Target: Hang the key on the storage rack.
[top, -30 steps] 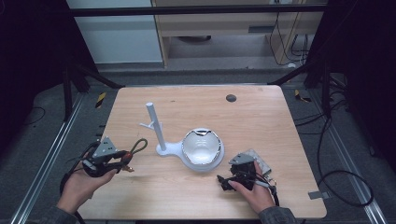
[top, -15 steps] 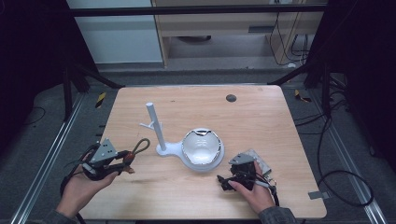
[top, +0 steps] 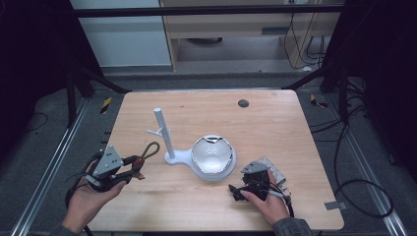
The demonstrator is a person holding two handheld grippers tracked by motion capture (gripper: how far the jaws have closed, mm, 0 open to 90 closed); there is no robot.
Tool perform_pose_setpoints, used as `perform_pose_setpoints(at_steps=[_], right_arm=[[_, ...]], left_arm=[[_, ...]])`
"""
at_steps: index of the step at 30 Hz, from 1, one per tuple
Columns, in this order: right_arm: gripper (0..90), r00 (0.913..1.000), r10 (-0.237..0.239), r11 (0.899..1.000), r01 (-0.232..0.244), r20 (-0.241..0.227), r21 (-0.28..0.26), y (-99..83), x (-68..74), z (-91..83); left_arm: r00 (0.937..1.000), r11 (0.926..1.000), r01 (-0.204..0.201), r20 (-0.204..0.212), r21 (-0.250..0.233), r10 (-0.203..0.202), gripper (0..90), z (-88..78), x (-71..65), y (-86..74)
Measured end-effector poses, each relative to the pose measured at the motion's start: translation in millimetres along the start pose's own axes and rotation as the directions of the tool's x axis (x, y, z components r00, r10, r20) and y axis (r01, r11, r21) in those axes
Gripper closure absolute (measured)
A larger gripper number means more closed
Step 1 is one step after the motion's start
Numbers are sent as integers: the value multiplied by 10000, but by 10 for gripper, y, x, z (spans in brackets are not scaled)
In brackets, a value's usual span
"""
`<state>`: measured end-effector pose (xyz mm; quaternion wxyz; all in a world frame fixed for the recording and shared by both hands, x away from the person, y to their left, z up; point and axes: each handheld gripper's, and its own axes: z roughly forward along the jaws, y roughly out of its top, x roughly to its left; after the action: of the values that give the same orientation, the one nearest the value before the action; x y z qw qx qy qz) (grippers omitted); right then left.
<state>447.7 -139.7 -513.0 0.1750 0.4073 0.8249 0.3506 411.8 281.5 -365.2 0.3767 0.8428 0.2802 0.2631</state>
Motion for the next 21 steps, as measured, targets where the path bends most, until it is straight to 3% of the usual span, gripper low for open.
perform_pose_setpoints(at_steps=[21], right_arm=[[3, 10000, 22, 10000, -22, 22, 13, -1, 3, -2]], left_arm=[[9987, 9963, 301, -383, -799, -332, 657, -25, -28, 68]])
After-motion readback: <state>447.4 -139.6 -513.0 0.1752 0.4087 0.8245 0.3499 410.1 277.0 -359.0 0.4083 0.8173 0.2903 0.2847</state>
